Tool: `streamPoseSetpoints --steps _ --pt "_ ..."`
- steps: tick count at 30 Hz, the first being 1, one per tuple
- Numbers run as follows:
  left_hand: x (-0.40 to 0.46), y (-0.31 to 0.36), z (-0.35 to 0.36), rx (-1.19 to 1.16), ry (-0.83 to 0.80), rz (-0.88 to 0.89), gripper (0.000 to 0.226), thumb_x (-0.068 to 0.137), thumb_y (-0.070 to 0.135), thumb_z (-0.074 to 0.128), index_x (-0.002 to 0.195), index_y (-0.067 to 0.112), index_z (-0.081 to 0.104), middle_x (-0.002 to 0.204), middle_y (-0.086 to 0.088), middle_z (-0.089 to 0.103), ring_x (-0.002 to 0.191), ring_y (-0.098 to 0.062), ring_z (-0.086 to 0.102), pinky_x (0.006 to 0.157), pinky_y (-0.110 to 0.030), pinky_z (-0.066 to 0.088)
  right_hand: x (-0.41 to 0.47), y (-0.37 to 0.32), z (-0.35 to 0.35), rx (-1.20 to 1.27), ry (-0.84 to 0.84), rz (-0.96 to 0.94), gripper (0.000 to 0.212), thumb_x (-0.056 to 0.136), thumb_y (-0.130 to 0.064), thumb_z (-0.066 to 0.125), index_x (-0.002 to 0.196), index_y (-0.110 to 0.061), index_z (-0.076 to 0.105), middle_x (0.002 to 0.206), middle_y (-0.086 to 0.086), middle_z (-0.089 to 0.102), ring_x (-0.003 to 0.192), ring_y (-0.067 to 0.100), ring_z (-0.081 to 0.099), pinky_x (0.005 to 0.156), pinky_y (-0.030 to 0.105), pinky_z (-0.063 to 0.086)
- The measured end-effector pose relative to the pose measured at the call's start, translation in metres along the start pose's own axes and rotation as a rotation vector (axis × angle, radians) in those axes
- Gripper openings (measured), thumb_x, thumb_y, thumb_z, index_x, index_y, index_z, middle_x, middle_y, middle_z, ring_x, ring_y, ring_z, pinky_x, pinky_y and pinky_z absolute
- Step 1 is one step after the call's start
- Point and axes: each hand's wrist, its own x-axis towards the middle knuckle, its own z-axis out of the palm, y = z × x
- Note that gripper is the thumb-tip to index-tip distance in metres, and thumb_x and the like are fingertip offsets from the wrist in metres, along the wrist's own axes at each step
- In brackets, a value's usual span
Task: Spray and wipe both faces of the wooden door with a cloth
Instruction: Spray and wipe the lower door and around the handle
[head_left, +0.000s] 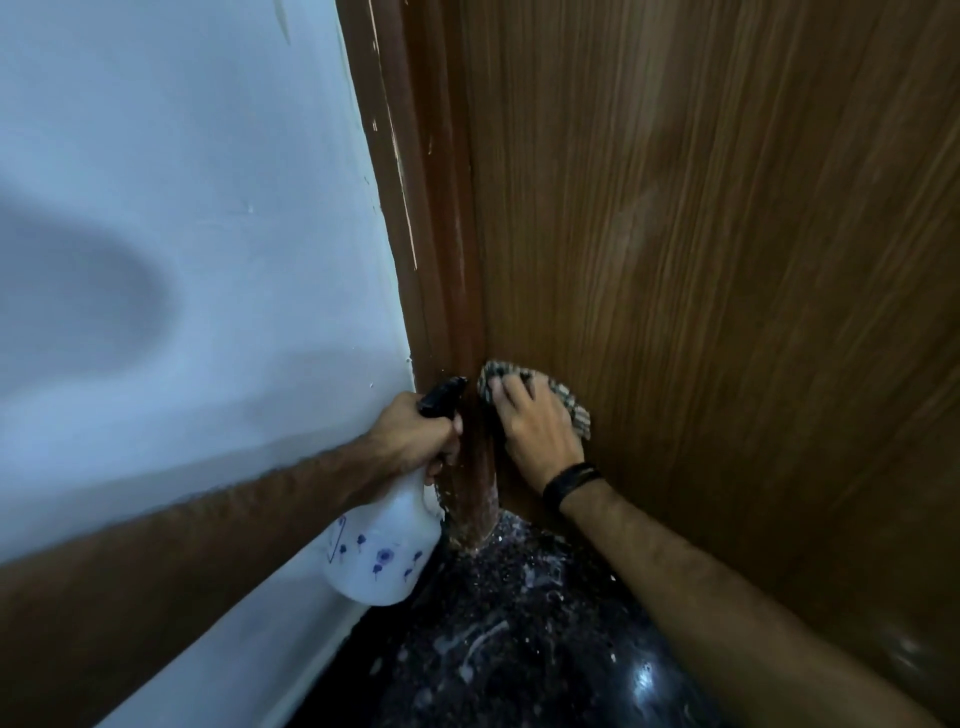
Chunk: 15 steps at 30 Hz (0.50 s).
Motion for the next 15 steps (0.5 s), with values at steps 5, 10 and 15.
streamPoseSetpoints --steps 5,10,15 --pt "-0.001 0.000 0.006 0.030 0.000 0.001 0.023 0.080 -0.013 0.053 0.079 0.008 0.062 0.053 -0.008 0.052 0.039 -0.018 0.044 0.043 -0.026 0.040 -0.055 -0.007 0.032 -0.038 -0.303 -0.153 0.031 0.080 -0.018 0.072 0.109 -0.008 0.071 0.104 0.004 0.055 0.092 0.025 0.042 0.070 0.032 0.052" --pt "0.001 -0.003 0.009 -0.001 -0.039 -0.010 0.017 0.087 -0.008 0.053 0.085 0.007 0.060 0.052 -0.005 0.052 0.038 -0.015 0.044 0.041 -0.025 0.039 -0.015 0.001 -0.003 0.117 -0.118 0.024 0.045 0.076 -0.005 0.067 0.121 -0.006 0.063 0.110 0.010 0.057 0.095 0.026 0.048 0.067 0.036 0.054" --pt "0.014 -0.004 0.004 -0.041 -0.015 0.020 0.017 0.088 -0.008 0.053 0.082 0.007 0.059 0.052 -0.003 0.053 0.043 -0.017 0.044 0.044 -0.027 0.037 0.117 0.024 -0.067 0.127 0.332 0.154 0.052 0.071 0.007 0.062 0.122 -0.004 0.062 0.107 0.013 0.060 0.091 0.027 0.046 0.072 0.036 0.047"
